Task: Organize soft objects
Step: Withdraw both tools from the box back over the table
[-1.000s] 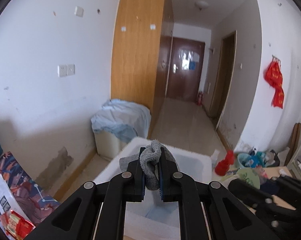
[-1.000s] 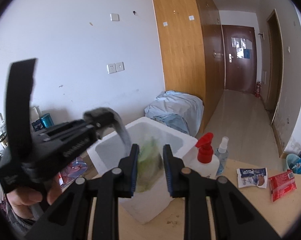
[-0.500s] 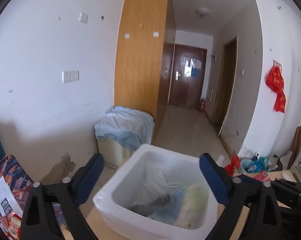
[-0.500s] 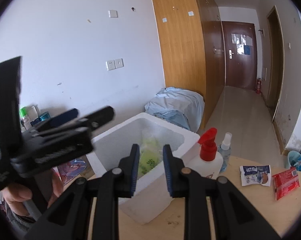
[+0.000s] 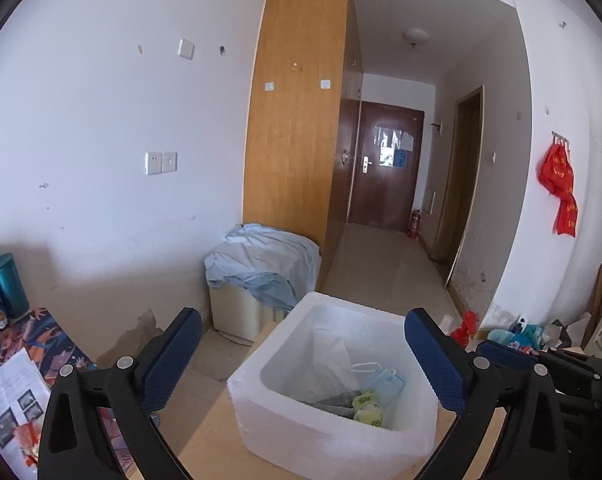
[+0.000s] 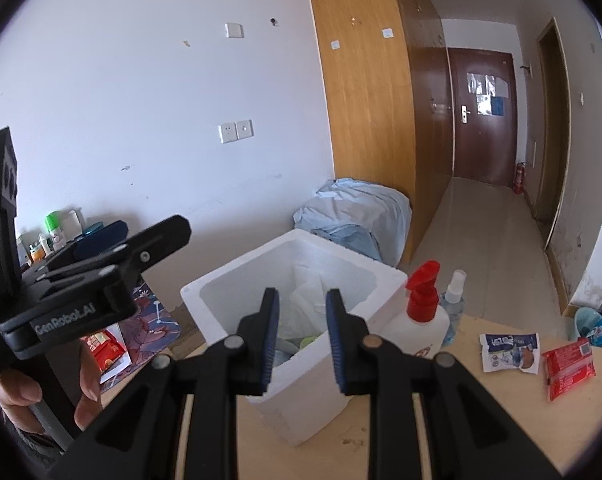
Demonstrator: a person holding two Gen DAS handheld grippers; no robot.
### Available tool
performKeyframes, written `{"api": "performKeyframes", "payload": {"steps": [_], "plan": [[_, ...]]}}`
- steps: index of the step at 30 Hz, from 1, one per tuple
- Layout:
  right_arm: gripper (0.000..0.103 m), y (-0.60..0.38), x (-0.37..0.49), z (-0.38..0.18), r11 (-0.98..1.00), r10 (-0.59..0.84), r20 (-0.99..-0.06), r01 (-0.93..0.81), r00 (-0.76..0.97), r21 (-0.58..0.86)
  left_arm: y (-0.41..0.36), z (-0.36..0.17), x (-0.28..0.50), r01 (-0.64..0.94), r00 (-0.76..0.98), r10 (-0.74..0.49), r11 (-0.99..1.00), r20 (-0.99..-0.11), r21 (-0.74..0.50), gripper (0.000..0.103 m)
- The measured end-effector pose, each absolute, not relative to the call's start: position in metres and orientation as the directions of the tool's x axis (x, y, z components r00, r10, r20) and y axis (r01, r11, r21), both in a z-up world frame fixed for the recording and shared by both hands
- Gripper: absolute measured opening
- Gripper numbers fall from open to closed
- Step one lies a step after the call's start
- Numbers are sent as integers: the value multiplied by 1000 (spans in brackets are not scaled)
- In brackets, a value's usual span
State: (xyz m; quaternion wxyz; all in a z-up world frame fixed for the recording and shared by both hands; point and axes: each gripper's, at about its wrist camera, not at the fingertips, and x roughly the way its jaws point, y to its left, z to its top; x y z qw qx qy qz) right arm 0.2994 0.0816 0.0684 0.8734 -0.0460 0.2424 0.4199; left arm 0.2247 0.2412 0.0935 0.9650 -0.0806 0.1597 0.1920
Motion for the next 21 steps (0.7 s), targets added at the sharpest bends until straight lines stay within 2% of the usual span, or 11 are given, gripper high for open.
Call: {"api": "performKeyframes", "payload": {"steps": [2,4,5,6,10,12,21], "plan": [[31,82,296,69,641,712,-465,-757,526,125,239,95,218,-405,875,354,909,-330,-97,103],[55,80,292,71,642,713,-462,-756,528,126,240,98,211,-414,873,364,905,-325,-98,103],[73,80,291,73,640,716,-457,-758,528,128,241,99,209,-420,871,370,902,-323,-99,103],[77,78,288,74,639,720,-446,-759,532,126,240,100,205,-422,871,373,901,-320,-98,103],[79,76,279,79,641,716,-438,-760,544,106,239,104,192,-437,867,388,893,-313,-102,103],[85,75,273,81,639,715,-440,-763,543,98,239,105,186,-440,868,388,890,-310,-118,103],[87,56,254,88,655,705,-425,-752,568,81,220,118,146,-416,891,375,901,-255,-128,103]]}}
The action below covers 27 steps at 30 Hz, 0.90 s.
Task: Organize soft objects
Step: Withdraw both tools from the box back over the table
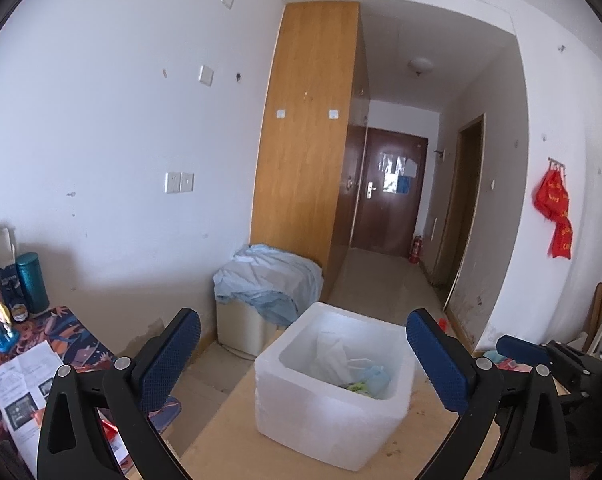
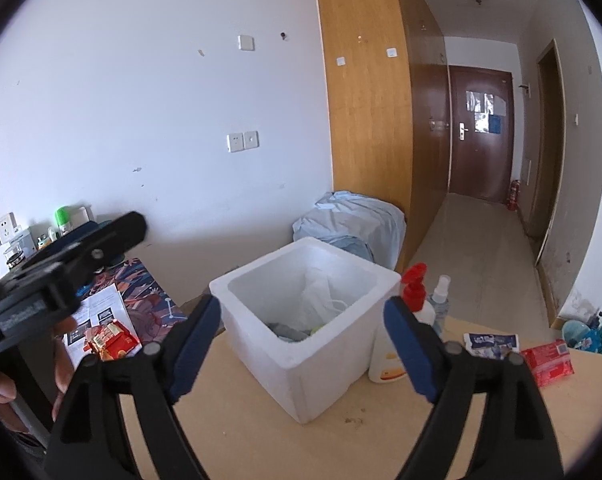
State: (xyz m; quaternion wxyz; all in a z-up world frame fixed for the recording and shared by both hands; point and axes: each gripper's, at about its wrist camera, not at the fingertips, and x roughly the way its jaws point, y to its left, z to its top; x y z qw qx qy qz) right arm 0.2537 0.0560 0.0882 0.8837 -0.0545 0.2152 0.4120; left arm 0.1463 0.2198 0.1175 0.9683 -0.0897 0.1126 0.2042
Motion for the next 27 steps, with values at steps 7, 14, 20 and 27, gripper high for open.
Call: {"api": "performKeyframes", "payload": {"steps": [7,14,20,27], "plan": [[93,32,237,88,684,684,-418,-725,598,83,195,119,110,-375,913,343,918,-220,-128,103],[94,3,216,89,716,664,-389,-694,639,83,167,108,84,-323,932,299,942,-204,-97,103],[97,-26,191,88,744,649,-338,-662,682,93,140,101,68,-275,950,261,959,-172,-66,103],[103,-56,174,76,793,601,-302,-600,740,107,120,92,57,-206,967,188,974,-171,-95,103]]}}
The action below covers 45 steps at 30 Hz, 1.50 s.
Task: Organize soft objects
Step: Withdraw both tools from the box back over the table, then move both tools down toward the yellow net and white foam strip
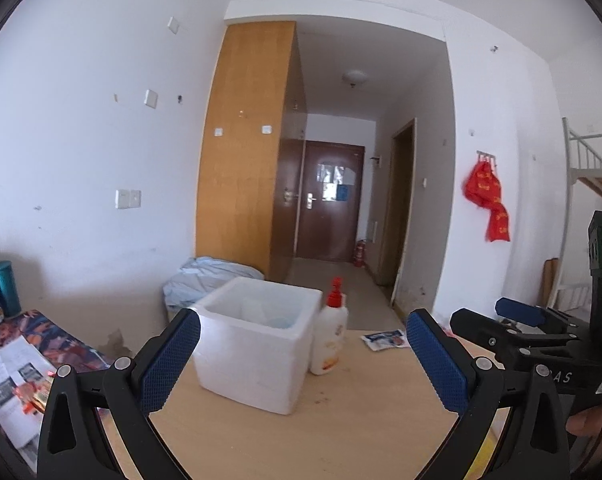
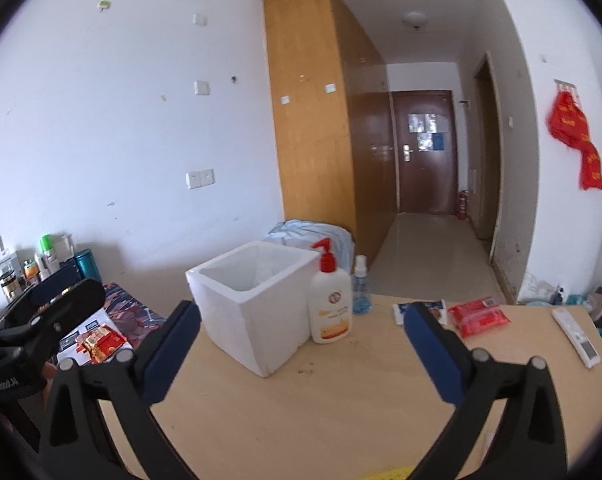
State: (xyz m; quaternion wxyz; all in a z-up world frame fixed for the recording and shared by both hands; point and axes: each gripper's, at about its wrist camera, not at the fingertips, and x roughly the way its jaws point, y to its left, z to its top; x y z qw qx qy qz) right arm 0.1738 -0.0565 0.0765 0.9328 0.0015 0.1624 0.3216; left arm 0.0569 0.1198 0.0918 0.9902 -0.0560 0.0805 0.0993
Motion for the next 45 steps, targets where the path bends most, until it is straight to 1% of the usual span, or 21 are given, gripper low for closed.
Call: {"api": "performKeyframes", "payload": {"steps": [4,7,12,19,29,32,36,45], "plan": [[103,-75,170,70,817,571,-306,-564,762,122,107,85,57,-168,975,147,979,-168,-117,103],[103,-89,165,66,825,562,-305,-548,768,141,98,80,60,-147,975,124,982,-183,-116,103],[103,-106,157,61,847,530,-302,-514,793,136,82,74,61,-101,979,76,986,-188,-129,103],[103,-126,149,51,864,502,-305,-482,809,142,60,68,58,-71,983,52,992,-178,-106,103],[103,-153,145,37,898,439,-313,-418,842,134,43,50,60,-40,981,17,993,-192,-115,103],[103,-160,146,32,905,425,-322,-399,846,147,40,43,63,-13,982,-11,992,-190,-125,103],[103,-166,147,30,911,412,-330,-383,849,151,33,33,72,8,975,-35,992,-221,-123,103],[103,-176,148,23,926,378,-357,-348,854,149,15,18,82,71,962,-97,991,-253,-110,103]]}}
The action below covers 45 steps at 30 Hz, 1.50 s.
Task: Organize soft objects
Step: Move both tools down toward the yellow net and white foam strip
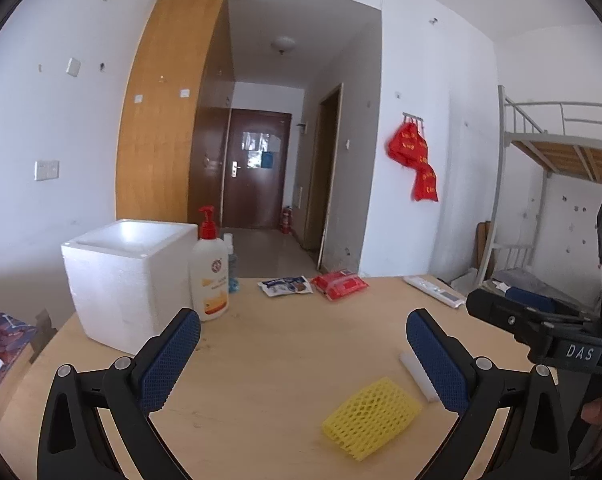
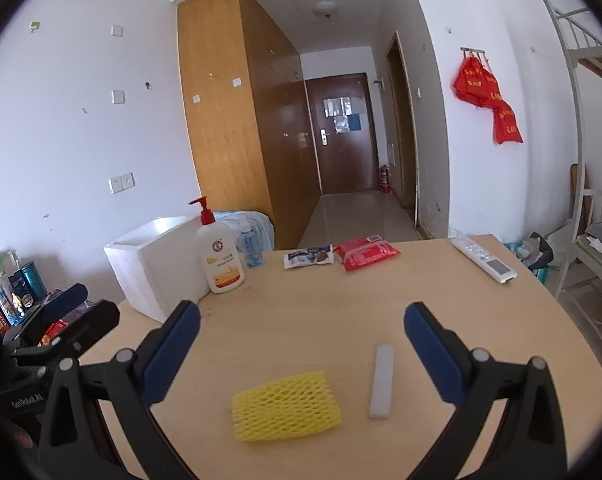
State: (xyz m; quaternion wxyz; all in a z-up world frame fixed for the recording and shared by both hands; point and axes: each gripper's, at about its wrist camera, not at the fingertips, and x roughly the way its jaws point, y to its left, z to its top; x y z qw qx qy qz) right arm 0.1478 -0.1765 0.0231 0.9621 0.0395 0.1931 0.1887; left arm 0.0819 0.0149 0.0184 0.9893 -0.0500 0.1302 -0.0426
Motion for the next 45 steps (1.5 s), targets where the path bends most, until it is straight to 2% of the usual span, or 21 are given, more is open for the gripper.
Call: {"api": "performKeyframes", "payload": {"steps": [9,45], "plan": [[103,-187,154,10,936,353,-400,-313,846,163,3,7,93,121,948,-144,988,-283,-98,103],[103,-208,193,-46,953,302,-587,-238,751,185,-30,-54,142,239,824,-268,963,-499,-121,103]]}}
